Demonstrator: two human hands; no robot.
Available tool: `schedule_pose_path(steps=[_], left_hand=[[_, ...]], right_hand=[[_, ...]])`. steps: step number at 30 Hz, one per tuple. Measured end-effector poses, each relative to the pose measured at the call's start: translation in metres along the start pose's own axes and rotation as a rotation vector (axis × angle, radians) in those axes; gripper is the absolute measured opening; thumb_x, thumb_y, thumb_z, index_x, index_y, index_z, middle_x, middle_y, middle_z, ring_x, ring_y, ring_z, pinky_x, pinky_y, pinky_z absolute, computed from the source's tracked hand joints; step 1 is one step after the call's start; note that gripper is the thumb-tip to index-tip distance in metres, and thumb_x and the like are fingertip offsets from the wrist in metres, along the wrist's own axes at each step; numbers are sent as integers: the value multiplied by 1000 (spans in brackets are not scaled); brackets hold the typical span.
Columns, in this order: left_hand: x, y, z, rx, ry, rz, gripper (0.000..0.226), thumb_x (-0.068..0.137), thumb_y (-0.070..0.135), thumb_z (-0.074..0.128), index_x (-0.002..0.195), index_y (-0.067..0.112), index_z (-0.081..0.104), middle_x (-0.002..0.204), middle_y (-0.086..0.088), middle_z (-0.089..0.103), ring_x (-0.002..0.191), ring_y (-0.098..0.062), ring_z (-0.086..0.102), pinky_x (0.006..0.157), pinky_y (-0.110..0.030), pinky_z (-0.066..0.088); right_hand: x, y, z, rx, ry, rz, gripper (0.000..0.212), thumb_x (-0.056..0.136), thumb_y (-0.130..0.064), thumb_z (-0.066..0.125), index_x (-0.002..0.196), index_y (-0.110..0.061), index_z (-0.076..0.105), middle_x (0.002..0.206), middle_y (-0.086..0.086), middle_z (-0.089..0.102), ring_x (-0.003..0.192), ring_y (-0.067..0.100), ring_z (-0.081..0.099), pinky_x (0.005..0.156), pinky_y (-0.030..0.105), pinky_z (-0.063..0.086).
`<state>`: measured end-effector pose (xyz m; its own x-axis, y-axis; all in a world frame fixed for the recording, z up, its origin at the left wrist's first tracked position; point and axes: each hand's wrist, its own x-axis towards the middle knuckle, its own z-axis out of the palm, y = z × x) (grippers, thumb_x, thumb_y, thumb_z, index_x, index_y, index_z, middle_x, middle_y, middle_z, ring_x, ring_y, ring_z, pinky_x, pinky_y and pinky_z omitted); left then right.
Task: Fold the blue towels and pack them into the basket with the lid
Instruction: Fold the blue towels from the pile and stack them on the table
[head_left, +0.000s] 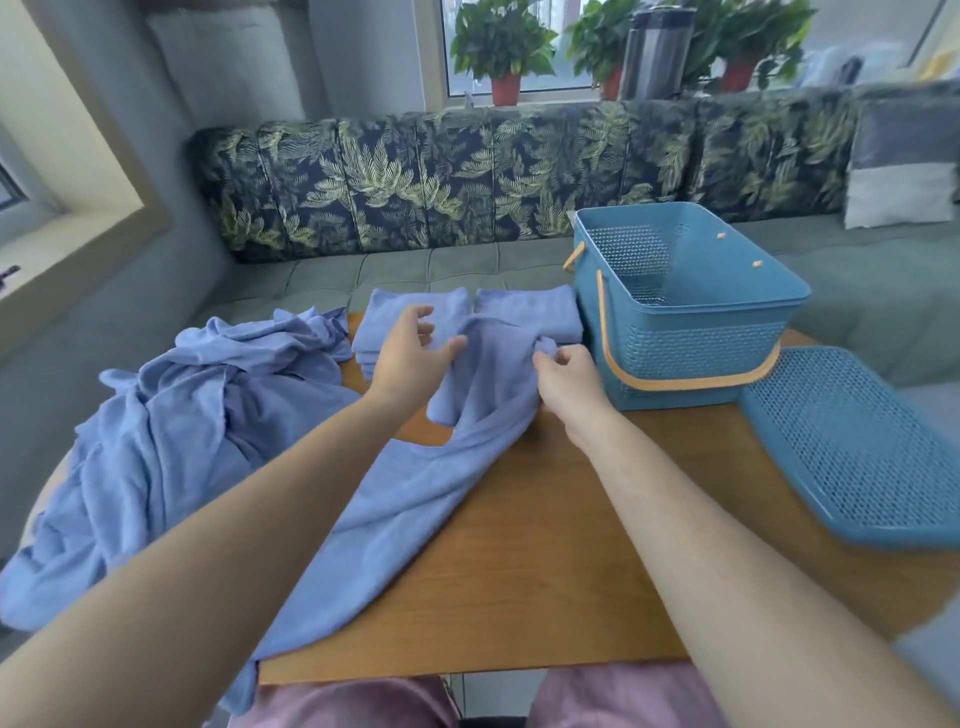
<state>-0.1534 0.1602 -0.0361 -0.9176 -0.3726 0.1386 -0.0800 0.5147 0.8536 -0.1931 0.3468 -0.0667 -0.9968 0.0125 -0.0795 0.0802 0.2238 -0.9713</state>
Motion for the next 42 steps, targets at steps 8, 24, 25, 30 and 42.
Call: schedule_pose_path(steps=[8,24,25,30,42], left_hand=[[-35,-78,21,534,-296,-139,24,95,34,63,90,10,66,90,-6,70,82,-20,58,74,-33,48],[-54,-50,56,85,-303,-118,13,95,17,59,108,17,55,75,4,52,63,-8,47,55,-19,36],[-52,-47,53,42,-293,-92,14,95,20,60,107,17,55,75,1,54,62,-10,47,56,-20,37],[-45,-33,36,-278,-253,-113,20,97,27,58,97,9,67,78,-1,55,74,-14,48,67,-29,37],[-40,-24,39,-620,-218,-387,8,85,27,77,92,22,79,95,-6,74,90,-21,65,84,-38,49]], right_hand=[[-25,44,9,-184,-116,331,30,83,-29,72,97,-3,67,93,15,71,85,28,71,84,45,61],[-51,48,13,107,-214,232,23,88,-25,76,105,-19,62,106,3,72,100,20,69,87,45,60],[-51,46,15,187,-210,225,24,86,-22,78,105,-18,63,104,3,73,99,21,71,85,44,61],[-39,39,20,205,-45,86,30,76,-4,68,104,1,59,93,12,68,86,25,68,69,39,55],[-23,26,16,459,-196,18,35,73,-13,75,107,-7,73,105,12,76,105,29,71,97,46,55]])
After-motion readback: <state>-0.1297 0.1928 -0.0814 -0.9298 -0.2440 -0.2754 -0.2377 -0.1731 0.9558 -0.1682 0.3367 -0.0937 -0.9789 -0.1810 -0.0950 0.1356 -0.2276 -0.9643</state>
